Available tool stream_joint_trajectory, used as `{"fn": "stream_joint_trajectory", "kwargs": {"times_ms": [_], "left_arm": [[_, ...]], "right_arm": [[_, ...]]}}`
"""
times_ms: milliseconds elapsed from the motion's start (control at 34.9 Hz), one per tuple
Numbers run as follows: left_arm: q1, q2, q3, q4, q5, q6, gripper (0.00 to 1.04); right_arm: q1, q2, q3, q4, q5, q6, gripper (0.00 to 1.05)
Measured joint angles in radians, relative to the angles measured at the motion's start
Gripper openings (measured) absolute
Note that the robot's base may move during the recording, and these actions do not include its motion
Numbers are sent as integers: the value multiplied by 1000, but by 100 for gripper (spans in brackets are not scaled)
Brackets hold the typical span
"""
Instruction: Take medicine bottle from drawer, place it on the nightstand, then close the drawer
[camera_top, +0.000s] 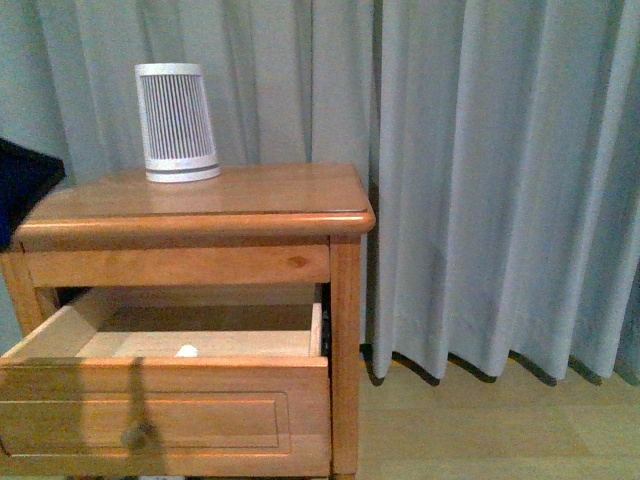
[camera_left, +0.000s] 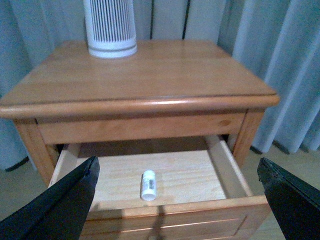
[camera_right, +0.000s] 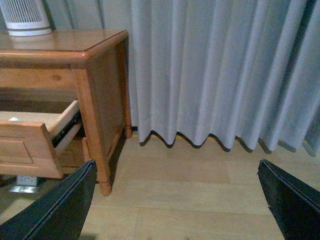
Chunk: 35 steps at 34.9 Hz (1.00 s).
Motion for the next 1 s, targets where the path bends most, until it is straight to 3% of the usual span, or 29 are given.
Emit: {"fn": "stream_joint_trajectory", "kwargs": {"times_ms": [258,402,488,545,775,918,947,1004], "left_arm": [[-123,-555,-136,-388,-74,-70,98],[-130,-624,-150,-416,-100,-80,98],[-156,-644,-183,-414,-297,-36,83],[-139,-668,-219,-407,-326,-25,74],[-56,-757,-341,-382,-255,-9,37],[10,-818,-406,-378,-187,-5,5],[57,-834,-420,-378,-119,-4,3],[103,-851,-437,-378,-102,-2,3]], "right_arm": [[0,0,0,0,0,0,98],[0,0,0,0,0,0,98],[0,0,0,0,0,0,98],[0,0,0,0,0,0,98],[0,0,0,0,-1,0,98],[0,0,0,0,-1,0,98],[0,0,0,0,-1,0,98],[0,0,0,0,-1,0,98]]}}
